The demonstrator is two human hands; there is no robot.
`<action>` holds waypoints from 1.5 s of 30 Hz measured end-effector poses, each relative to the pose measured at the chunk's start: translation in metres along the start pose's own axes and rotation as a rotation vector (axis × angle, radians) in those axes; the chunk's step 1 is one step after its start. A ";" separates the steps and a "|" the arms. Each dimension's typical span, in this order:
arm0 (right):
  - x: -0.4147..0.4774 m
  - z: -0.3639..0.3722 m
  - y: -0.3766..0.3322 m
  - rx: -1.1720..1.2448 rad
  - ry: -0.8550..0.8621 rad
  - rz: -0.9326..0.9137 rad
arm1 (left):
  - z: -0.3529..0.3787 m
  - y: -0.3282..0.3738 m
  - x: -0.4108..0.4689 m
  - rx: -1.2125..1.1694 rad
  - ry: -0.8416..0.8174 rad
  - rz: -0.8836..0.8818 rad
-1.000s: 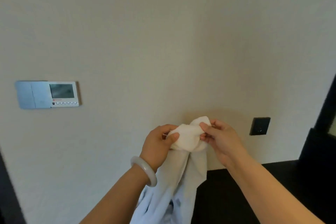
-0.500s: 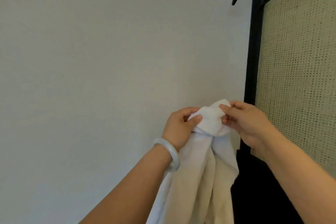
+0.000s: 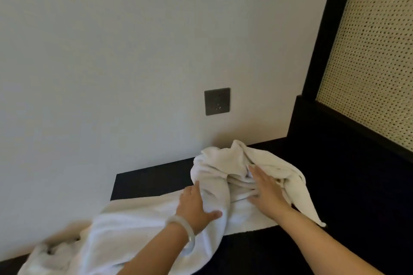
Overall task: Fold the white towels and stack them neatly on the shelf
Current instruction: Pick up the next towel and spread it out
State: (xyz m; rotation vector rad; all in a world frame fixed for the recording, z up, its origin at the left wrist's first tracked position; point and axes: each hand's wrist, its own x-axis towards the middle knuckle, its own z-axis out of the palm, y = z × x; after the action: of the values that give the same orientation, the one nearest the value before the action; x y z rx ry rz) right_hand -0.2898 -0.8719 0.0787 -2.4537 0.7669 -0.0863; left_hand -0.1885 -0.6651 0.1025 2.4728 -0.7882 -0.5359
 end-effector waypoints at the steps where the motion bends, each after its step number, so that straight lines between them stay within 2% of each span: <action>1: 0.002 0.000 -0.004 -0.063 0.016 -0.002 | 0.012 -0.007 -0.005 0.060 -0.045 -0.013; 3: 0.007 -0.001 -0.014 -0.128 0.059 0.003 | 0.033 -0.020 -0.013 0.207 -0.070 0.004; 5: 0.011 -0.002 -0.025 -0.188 0.099 -0.011 | 0.042 -0.031 -0.014 0.302 0.013 0.058; 6: 0.012 -0.001 -0.029 -0.203 0.121 -0.028 | 0.042 -0.036 -0.012 0.267 0.066 0.095; 8: 0.018 0.002 -0.039 -0.179 0.163 -0.033 | 0.027 -0.041 -0.008 -0.006 0.119 0.128; 11: 0.035 0.002 -0.049 -0.089 0.196 0.044 | -0.023 -0.041 -0.013 -0.441 0.120 0.078; 15: 0.064 -0.001 -0.052 -0.106 0.175 0.069 | -0.093 -0.031 -0.033 -0.769 0.230 0.137; 18: 0.082 -0.006 -0.052 -0.145 0.104 0.075 | -0.129 -0.010 -0.051 -0.912 0.185 0.176; 21: 0.096 -0.013 -0.042 -0.146 -0.010 0.066 | -0.148 0.018 -0.059 -0.928 0.105 0.252; 23: 0.100 -0.017 -0.033 -0.076 -0.060 0.055 | -0.155 0.040 -0.059 -0.932 0.132 0.307; 25: 0.103 -0.029 -0.026 0.092 -0.038 0.073 | -0.164 0.064 -0.053 -0.947 0.222 0.324; 28: 0.107 -0.074 -0.026 0.437 0.128 0.060 | -0.180 0.097 -0.040 -0.891 0.400 0.292; 30: 0.106 -0.111 -0.034 0.643 0.119 0.009 | -0.189 0.113 -0.034 -0.837 0.484 0.258; 31: 0.103 -0.124 -0.040 0.658 0.073 -0.038 | -0.192 0.119 -0.032 -0.831 0.502 0.251; 33: 0.094 -0.131 -0.051 0.528 -0.062 -0.161 | -0.195 0.129 -0.032 -0.856 0.490 0.261; 35: 0.083 -0.117 -0.062 0.361 -0.262 -0.284 | -0.196 0.134 -0.033 -0.891 0.461 0.282; 37: 0.080 -0.090 -0.068 0.298 -0.404 -0.338 | -0.196 0.133 -0.032 -0.893 0.464 0.277; 41: 0.093 -0.052 -0.071 0.370 -0.306 -0.331 | -0.197 0.121 -0.027 -0.960 0.512 0.215; 45: 0.118 -0.075 -0.071 0.537 -0.255 -0.308 | -0.201 0.104 -0.019 -1.039 0.582 0.155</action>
State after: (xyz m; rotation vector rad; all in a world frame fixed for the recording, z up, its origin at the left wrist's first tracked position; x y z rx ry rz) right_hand -0.1718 -0.9253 0.1675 -1.9940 0.2098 -0.0797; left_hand -0.1474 -0.6623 0.3264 1.4506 -0.3111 -0.0815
